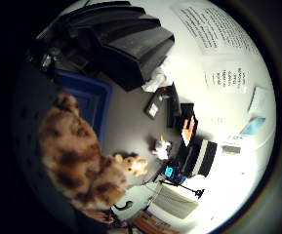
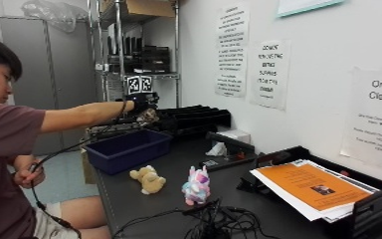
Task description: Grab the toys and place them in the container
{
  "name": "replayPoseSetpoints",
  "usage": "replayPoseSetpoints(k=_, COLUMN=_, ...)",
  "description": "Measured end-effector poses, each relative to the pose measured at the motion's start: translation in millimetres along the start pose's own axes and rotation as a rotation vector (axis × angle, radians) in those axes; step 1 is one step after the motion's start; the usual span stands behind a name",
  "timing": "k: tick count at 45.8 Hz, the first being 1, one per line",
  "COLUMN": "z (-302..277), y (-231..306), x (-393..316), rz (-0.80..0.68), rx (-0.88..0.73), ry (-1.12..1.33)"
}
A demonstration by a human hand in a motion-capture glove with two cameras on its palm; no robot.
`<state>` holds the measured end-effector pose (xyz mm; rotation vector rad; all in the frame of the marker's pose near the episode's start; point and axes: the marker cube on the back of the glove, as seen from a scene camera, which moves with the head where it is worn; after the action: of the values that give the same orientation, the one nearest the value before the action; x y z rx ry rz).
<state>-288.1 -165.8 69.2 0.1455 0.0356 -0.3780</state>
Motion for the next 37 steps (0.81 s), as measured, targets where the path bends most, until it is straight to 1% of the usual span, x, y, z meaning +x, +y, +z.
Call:
replayPoseSetpoints(k=3, z=7.4, y=6.2, x=5.5, rz=0.04, rx=-0.131, ry=0.032)
replayPoseSetpoints(k=5, z=10.8, y=12.6, x=10.5, rz=0.038, rx=-0.223, ry=0.051)
replayPoseSetpoints(k=6, z=11.0, y=15.0, x=12.6, rz=0.03, rx=-0.245, ry=0.051)
replayPoseSetpoints(k=8, z=8.7, y=19.2, x=17.4, rz=0.011, rx=-0.248, ry=0.042)
replayPoseSetpoints(k=14, z=-10.5, y=29.1, x=37.1, rz=-0.029, rx=-0.154, ry=-0.025)
replayPoseSetpoints(k=19, z=-30.2, y=52.1, x=70.4, rz=0.058, rx=-0.175, ry=-0.009)
replayPoseSetpoints(k=23, z=-46.5, y=65.8, x=93.2, rz=0.134, rx=-0.236, ry=0.051)
replayPoseSetpoints(k=30, z=-63.2, y=127.4, x=159.3, rz=0.221, rx=-0.256, ry=0.099)
replayPoseSetpoints(k=33, z=-62.6, y=156.6, x=188.8, rz=0.258, rx=-0.263, ry=0.107)
replayPoseSetpoints(k=37, z=-54.2, y=184.9, x=211.5, rz=0.283, rx=-0.284, ry=0.086)
